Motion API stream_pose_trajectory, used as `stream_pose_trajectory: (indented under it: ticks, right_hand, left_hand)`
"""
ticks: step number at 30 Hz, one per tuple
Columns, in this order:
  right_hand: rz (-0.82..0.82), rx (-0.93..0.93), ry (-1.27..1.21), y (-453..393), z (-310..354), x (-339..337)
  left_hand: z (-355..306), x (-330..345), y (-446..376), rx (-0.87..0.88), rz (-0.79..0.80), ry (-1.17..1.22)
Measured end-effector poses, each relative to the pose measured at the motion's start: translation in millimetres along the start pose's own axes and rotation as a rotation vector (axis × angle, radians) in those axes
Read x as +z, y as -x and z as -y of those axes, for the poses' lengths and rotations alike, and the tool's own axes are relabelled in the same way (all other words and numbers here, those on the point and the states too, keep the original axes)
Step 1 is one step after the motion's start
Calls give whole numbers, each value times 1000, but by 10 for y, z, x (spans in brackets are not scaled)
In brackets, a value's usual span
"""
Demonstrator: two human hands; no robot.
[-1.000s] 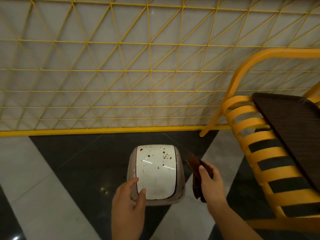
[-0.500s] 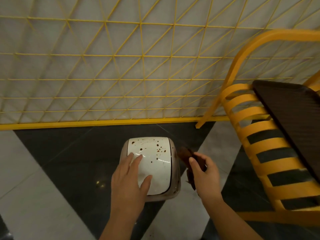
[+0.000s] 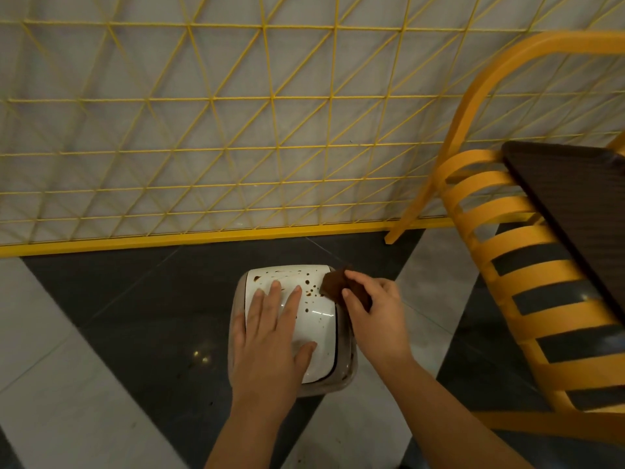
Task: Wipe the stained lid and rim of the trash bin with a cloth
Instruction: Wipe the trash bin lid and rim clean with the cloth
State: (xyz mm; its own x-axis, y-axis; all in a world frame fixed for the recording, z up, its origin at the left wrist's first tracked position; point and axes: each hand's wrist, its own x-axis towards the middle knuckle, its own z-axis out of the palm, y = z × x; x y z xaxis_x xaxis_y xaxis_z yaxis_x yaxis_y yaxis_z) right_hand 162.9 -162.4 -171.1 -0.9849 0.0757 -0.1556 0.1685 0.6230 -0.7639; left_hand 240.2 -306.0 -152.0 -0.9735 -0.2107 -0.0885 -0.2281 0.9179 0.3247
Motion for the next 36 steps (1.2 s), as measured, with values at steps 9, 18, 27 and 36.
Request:
stream_pose_trajectory:
  ticks: [9,18,27,36]
  right_hand:
    - [15,-2,67,13,-100,-9]
    - [-37,-9,-12,198,-208,37]
    - [-35,-20,-39,438,-398,74]
    - [-46,-15,-34,106,-99,132]
  left_hand:
    - [-60,-22,-54,-52,64,-116]
    - [-126,-4,-72,-93,72,-176]
    - [-163,32,-81,-123,48,-132]
    - [-175,55,-76,-137,36,-110]
